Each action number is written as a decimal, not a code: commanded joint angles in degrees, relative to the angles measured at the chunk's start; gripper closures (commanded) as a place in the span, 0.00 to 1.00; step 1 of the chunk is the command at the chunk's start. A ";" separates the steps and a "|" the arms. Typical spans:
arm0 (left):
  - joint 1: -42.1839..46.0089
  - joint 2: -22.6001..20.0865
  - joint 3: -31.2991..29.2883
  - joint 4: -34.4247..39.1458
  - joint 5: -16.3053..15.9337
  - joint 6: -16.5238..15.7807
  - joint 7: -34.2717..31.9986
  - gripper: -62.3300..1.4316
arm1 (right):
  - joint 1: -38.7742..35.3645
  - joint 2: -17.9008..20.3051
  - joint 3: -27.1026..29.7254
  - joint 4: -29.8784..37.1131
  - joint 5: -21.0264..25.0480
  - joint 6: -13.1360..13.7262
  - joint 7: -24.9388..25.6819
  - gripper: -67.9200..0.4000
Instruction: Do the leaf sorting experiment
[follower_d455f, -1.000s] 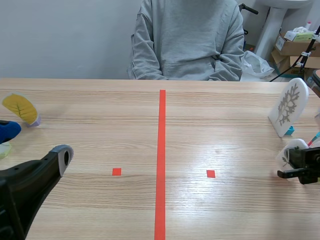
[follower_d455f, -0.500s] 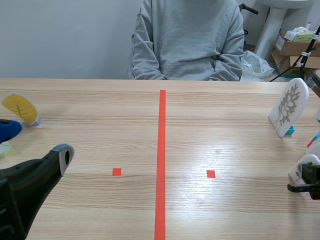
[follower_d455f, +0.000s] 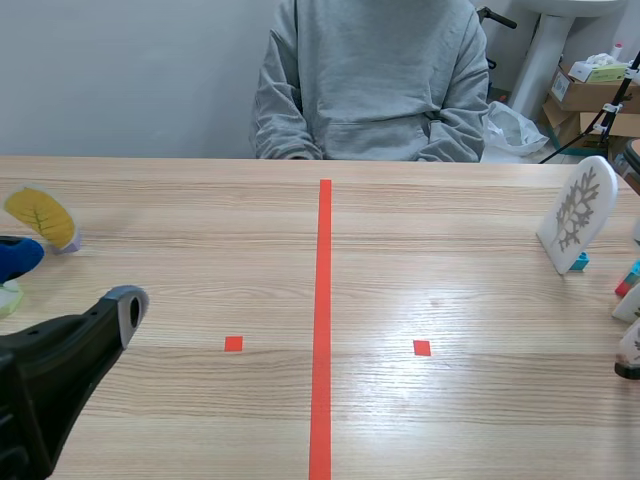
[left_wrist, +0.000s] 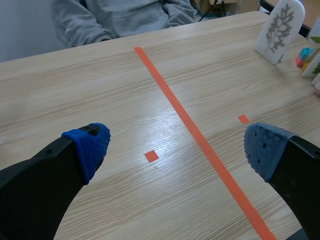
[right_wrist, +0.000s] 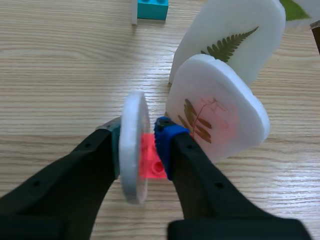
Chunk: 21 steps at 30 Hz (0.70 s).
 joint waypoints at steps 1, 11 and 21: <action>0.15 0.39 -0.15 0.20 -0.44 -0.13 -0.57 0.08 | 0.24 1.11 0.07 0.55 0.44 0.02 1.11 0.75; 0.15 0.39 -0.15 0.20 -0.44 -0.13 -0.57 0.08 | 0.22 1.11 0.07 0.55 0.44 0.04 1.51 0.46; 0.15 0.39 -0.15 0.20 -0.42 -0.11 -0.55 0.08 | -0.94 1.29 0.09 0.61 1.57 3.50 2.01 0.18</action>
